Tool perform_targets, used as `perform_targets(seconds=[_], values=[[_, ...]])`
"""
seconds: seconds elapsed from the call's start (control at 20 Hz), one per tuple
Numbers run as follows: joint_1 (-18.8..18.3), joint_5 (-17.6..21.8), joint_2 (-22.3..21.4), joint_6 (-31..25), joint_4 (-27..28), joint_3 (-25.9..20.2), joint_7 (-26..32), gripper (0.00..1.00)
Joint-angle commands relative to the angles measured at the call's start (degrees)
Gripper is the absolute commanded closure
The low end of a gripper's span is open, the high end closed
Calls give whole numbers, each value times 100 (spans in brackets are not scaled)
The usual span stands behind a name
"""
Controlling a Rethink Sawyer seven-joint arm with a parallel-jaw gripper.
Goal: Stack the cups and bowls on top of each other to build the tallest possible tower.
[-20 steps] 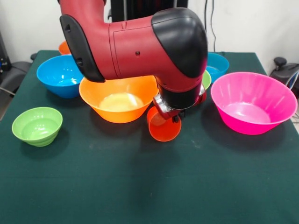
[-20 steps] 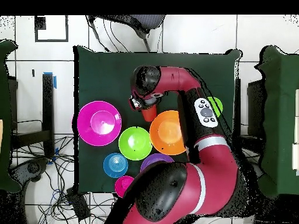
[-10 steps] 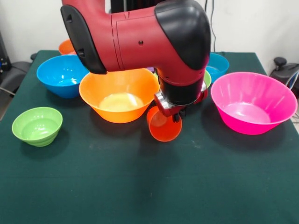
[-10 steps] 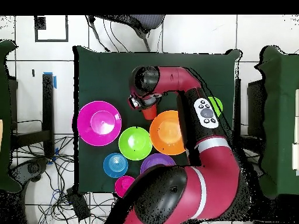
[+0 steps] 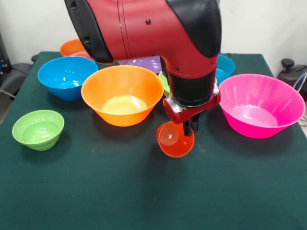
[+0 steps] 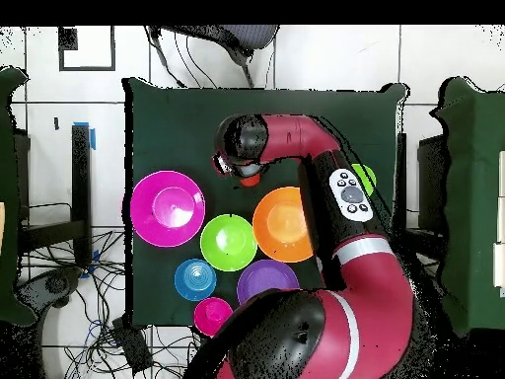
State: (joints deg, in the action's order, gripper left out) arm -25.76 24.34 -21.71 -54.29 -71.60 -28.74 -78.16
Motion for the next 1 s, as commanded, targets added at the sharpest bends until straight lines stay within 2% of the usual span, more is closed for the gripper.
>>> perform_targets(seconds=[0.05, 0.5, 1.0], values=[[-174, 315, -237, 764, -707, -267, 595, 100], [-186, 235, -190, 1128, -671, -395, 528, 100], [-287, 359, -266, 1945, -1062, -488, 267, 100]])
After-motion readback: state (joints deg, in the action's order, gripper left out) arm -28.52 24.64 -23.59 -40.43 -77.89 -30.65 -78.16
